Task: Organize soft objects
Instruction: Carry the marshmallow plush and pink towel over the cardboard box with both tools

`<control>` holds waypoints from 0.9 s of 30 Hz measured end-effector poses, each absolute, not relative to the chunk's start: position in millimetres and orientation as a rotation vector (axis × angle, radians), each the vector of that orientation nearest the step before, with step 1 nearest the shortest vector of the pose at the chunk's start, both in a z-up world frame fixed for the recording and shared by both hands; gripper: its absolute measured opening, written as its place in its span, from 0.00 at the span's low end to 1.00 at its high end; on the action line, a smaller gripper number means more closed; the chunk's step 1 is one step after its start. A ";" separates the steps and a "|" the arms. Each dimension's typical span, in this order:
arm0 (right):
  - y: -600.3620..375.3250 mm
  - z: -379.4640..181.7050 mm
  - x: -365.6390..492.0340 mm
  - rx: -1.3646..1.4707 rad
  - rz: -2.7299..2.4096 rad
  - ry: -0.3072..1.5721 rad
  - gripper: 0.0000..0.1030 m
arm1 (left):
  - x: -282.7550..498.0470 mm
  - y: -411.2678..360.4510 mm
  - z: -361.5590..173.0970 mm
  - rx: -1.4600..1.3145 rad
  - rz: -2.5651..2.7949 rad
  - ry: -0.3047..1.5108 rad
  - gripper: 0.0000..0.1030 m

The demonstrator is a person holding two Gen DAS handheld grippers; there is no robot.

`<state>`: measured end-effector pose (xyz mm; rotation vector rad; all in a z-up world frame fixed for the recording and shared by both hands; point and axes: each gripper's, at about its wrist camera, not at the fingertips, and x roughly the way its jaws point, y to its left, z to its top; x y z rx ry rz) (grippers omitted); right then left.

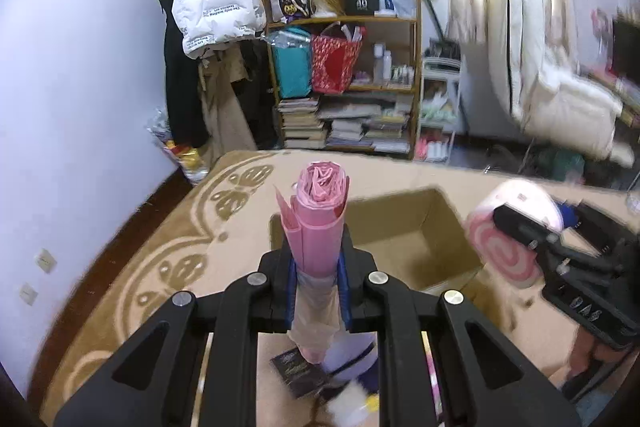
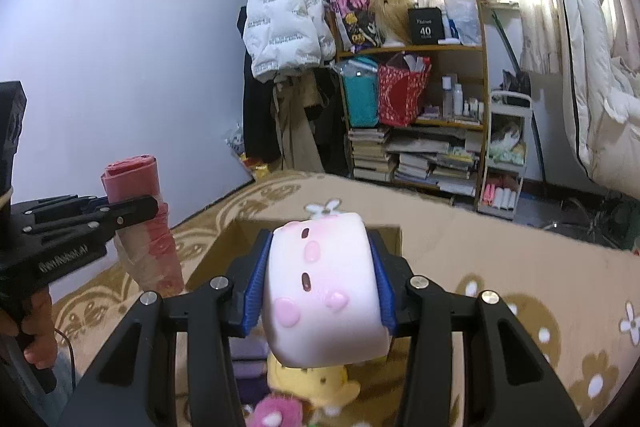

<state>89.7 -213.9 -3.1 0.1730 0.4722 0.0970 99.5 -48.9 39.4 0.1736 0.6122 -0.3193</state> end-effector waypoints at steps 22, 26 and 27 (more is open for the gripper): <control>-213.9 -39.4 152.4 0.163 0.097 0.579 0.49 | 174.2 -56.0 -1.8 0.092 -0.332 0.673 0.16; -210.0 -48.7 159.6 0.135 0.098 0.625 0.51 | 180.3 -54.8 -17.9 0.048 -0.398 0.739 0.16; -208.3 -50.6 161.9 0.125 0.101 0.633 0.51 | 181.6 -54.5 -21.8 0.038 -0.403 0.750 0.16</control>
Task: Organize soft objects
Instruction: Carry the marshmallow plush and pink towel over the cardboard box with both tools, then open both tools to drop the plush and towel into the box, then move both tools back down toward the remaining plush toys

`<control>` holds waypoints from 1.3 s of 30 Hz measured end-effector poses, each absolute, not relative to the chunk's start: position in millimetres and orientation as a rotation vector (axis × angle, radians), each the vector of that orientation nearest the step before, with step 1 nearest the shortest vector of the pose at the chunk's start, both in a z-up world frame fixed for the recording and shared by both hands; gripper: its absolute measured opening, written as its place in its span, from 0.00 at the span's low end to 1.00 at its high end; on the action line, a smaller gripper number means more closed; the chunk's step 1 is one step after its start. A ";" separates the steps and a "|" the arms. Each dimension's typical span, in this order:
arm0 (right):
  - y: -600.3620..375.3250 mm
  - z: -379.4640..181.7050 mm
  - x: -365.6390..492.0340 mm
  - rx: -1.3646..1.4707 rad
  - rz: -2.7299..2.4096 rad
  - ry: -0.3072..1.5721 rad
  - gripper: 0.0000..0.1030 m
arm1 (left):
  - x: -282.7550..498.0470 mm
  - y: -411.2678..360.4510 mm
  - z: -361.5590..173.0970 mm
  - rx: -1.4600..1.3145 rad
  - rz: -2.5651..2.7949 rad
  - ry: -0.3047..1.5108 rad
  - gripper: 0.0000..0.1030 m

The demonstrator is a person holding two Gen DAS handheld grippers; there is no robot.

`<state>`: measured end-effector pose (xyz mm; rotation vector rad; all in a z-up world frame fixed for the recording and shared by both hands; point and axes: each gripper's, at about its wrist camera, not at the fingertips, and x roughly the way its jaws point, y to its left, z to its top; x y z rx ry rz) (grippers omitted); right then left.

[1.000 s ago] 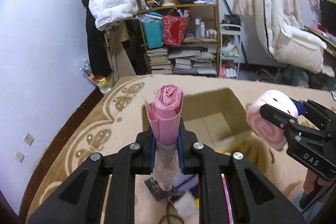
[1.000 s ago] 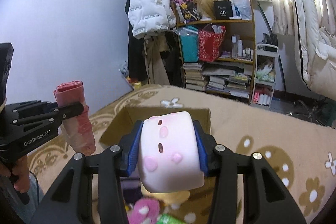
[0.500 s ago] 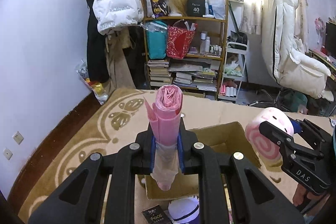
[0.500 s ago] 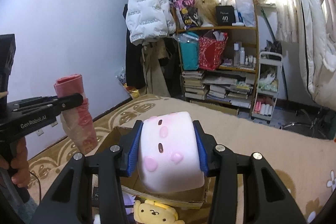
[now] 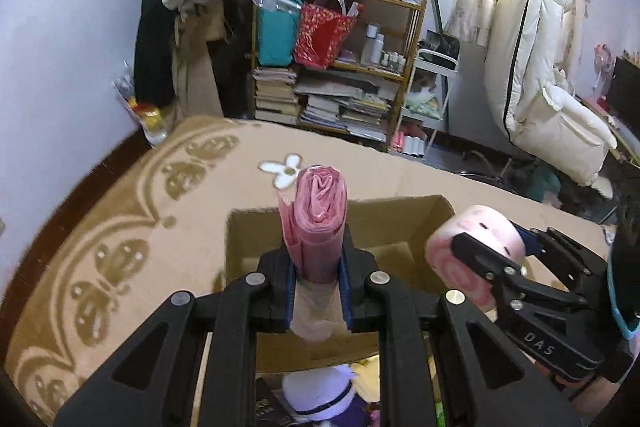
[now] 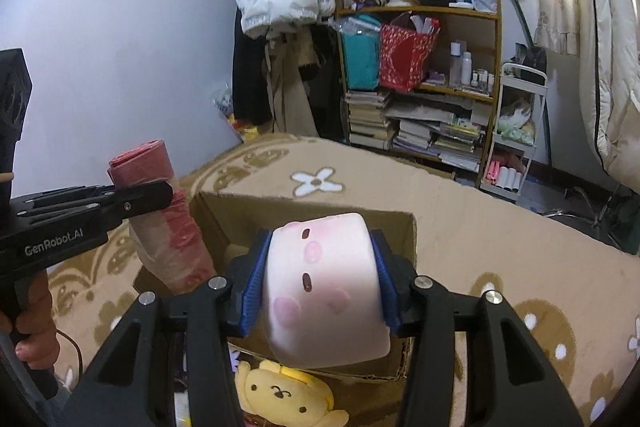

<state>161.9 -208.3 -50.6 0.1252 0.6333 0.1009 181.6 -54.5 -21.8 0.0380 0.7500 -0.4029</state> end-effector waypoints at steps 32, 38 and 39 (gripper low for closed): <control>-224.9 -17.7 135.7 0.148 0.059 0.596 1.00 | 128.8 -49.7 24.6 0.199 -0.244 0.673 0.88; -220.7 -9.8 110.8 0.123 0.074 0.577 1.00 | 100.9 -39.3 38.2 0.156 -0.230 0.691 0.97; -220.3 -8.6 105.1 0.127 0.079 0.573 1.00 | 96.2 -35.6 40.5 0.145 -0.224 0.688 0.97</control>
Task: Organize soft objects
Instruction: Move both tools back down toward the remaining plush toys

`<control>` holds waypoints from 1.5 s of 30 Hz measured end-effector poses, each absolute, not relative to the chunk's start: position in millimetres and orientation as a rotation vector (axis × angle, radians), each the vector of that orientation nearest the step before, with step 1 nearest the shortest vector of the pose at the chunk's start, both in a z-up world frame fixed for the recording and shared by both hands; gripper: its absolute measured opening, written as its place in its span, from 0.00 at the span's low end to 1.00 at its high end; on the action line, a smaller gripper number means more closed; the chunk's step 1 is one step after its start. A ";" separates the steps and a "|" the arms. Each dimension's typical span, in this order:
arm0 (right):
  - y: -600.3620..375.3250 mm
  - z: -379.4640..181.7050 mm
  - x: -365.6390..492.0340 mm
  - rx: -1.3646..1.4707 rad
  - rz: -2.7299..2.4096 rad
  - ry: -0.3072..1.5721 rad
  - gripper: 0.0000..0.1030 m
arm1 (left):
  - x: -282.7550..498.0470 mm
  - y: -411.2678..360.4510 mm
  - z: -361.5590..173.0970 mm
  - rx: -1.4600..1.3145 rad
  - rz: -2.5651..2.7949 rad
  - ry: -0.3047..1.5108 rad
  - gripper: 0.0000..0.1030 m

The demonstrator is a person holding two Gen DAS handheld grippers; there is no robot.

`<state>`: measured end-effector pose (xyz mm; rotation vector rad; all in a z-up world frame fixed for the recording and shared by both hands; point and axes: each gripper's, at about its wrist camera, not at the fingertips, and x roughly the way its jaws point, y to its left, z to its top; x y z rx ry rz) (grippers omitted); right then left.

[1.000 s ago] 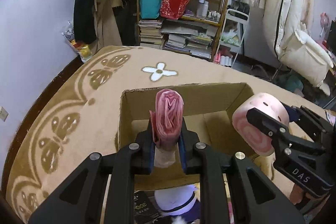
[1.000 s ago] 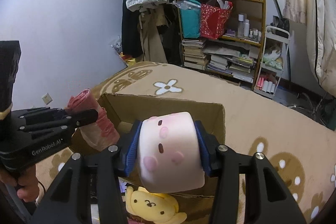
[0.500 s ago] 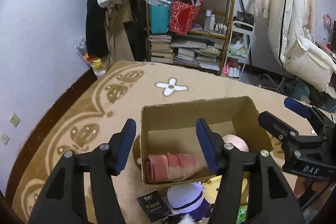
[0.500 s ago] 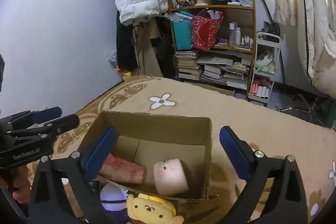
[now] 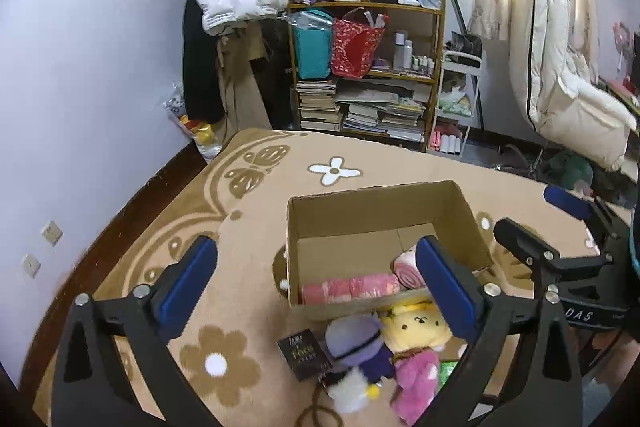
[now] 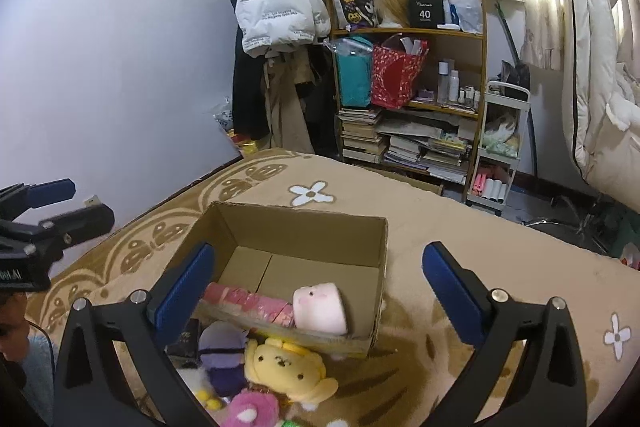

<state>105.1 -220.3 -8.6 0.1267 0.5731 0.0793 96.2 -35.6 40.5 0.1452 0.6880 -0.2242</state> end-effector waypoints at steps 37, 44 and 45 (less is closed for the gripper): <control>-212.8 -62.5 50.9 0.342 0.188 0.794 0.79 | 82.7 -26.4 -46.1 0.132 -0.209 1.006 1.00; -208.4 -85.3 54.8 0.366 0.199 0.871 0.79 | 94.5 -28.6 -63.1 0.130 -0.211 1.057 1.00; -207.7 -89.5 56.6 0.366 0.197 0.886 0.79 | 96.5 -28.6 -65.7 0.122 -0.221 1.066 1.00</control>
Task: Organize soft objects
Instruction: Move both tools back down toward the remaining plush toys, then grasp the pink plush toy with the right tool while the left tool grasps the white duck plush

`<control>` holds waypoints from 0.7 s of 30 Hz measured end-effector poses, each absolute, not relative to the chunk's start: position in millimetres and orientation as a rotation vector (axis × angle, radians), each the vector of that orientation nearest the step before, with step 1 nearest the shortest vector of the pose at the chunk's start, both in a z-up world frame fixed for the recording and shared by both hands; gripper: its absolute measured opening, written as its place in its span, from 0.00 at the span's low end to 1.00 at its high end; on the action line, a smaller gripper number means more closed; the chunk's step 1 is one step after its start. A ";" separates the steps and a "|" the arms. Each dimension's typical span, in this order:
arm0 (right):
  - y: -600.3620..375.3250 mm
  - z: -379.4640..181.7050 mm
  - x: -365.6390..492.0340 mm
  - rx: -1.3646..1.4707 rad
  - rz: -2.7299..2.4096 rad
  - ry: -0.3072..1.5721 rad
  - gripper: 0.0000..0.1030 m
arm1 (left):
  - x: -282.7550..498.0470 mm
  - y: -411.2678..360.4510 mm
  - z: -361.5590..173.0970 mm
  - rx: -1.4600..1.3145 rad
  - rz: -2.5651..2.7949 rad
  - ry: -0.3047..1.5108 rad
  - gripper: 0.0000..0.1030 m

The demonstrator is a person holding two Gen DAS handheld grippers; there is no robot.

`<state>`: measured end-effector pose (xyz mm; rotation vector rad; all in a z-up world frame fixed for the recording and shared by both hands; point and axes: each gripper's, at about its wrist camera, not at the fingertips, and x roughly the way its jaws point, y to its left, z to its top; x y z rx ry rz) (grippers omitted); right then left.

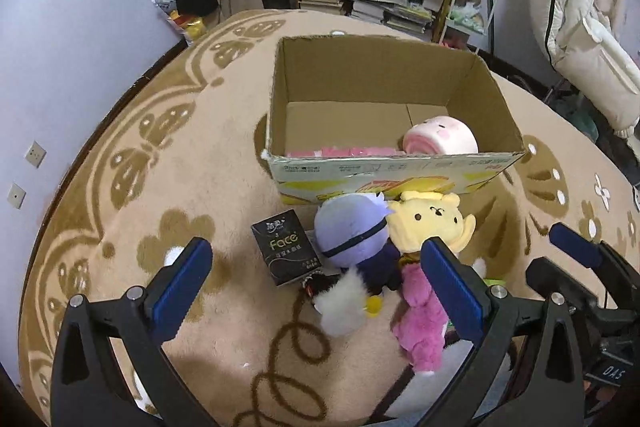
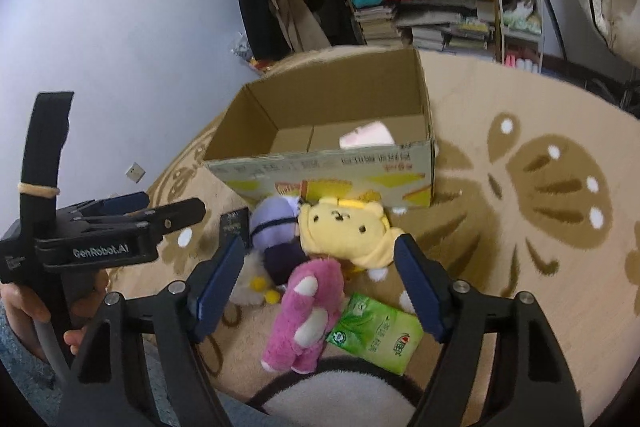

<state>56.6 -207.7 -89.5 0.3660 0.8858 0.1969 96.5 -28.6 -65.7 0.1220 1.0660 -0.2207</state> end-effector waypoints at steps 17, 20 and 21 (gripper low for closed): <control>-194.5 -133.7 71.9 0.366 0.246 1.040 0.79 | 115.5 -29.9 -108.6 0.030 -0.244 1.213 1.00; -189.2 -142.1 76.1 0.349 0.247 1.068 0.79 | 116.1 -27.7 -114.5 0.017 -0.230 1.225 1.00; -188.0 -144.9 77.1 0.342 0.245 1.076 0.79 | 115.8 -27.3 -115.3 0.024 -0.214 1.214 1.00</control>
